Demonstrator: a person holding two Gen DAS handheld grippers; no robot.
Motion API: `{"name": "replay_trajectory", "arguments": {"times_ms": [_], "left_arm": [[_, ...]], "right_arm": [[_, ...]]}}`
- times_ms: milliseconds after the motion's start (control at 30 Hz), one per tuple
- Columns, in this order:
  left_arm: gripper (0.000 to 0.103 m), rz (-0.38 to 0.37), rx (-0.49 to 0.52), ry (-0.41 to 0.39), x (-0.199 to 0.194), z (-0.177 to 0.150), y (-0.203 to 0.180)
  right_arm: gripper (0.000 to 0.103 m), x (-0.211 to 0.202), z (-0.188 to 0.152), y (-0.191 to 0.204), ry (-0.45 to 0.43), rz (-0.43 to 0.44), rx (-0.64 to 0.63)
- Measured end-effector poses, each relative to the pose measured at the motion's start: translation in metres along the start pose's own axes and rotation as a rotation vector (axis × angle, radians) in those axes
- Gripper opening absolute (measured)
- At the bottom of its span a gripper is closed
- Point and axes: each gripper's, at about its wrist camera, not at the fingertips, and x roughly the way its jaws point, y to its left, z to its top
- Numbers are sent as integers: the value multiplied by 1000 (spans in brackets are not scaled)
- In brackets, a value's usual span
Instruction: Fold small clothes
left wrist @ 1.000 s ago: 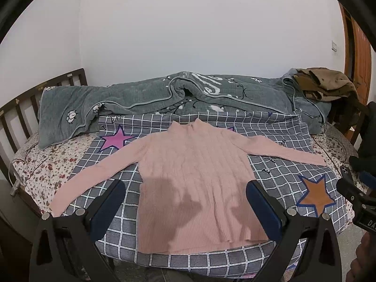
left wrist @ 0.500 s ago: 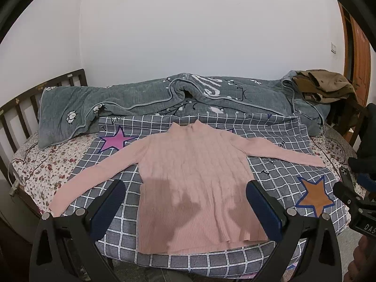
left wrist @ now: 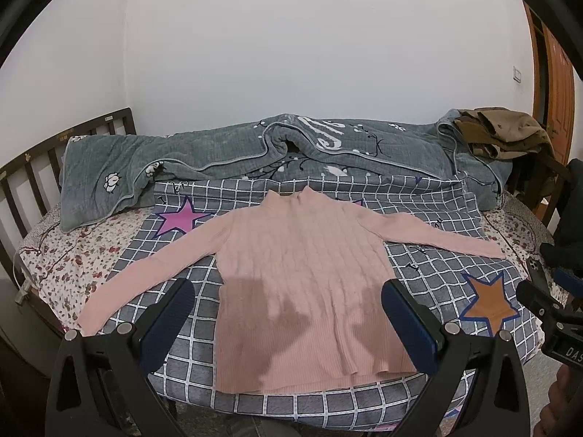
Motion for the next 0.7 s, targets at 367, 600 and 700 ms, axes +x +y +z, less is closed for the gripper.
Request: {"name": "replay_trajectory", "arguments": {"times_ms": [367, 600, 700], "left_arm": [[103, -3, 9, -15, -1, 6, 5], [103, -34, 0, -19, 7, 12, 10], [103, -57, -11, -33, 16, 15, 17]], "right_arm": [[103, -1, 4, -2, 1, -19, 4], [103, 6, 10, 0, 12, -30, 4], [103, 13, 14, 5, 10, -34, -8]]}}
